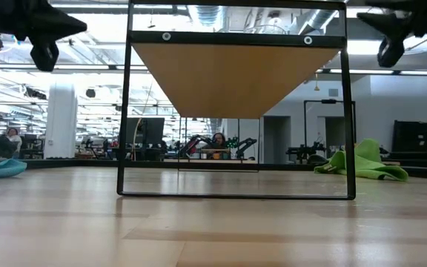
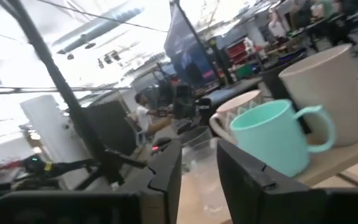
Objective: Stack small to large cups/mugs on shelf
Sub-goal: Return to Home Position
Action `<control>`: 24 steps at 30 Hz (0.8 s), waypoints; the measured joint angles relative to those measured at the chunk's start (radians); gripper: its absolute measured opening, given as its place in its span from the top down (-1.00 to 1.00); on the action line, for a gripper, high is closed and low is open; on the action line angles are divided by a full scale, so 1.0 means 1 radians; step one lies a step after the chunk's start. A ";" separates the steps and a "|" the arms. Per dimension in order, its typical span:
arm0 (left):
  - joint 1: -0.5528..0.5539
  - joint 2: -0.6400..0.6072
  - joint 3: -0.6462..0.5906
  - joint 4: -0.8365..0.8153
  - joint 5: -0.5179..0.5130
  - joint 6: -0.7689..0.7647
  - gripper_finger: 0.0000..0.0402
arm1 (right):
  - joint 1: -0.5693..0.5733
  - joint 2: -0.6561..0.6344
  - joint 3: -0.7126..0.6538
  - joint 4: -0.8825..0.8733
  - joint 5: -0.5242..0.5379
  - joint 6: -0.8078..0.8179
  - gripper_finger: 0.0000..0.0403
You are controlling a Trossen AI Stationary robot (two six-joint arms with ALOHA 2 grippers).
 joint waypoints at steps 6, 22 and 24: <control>0.000 0.000 -0.030 -0.001 0.000 -0.034 1.00 | 0.068 0.000 -0.128 0.133 0.005 0.008 0.42; -0.003 0.000 -0.229 0.131 0.009 -0.148 1.00 | 0.151 0.000 -0.272 0.220 0.082 0.030 0.42; -0.010 0.001 -0.247 0.166 0.009 -0.146 1.00 | 0.159 0.000 -0.272 0.216 0.082 0.029 0.42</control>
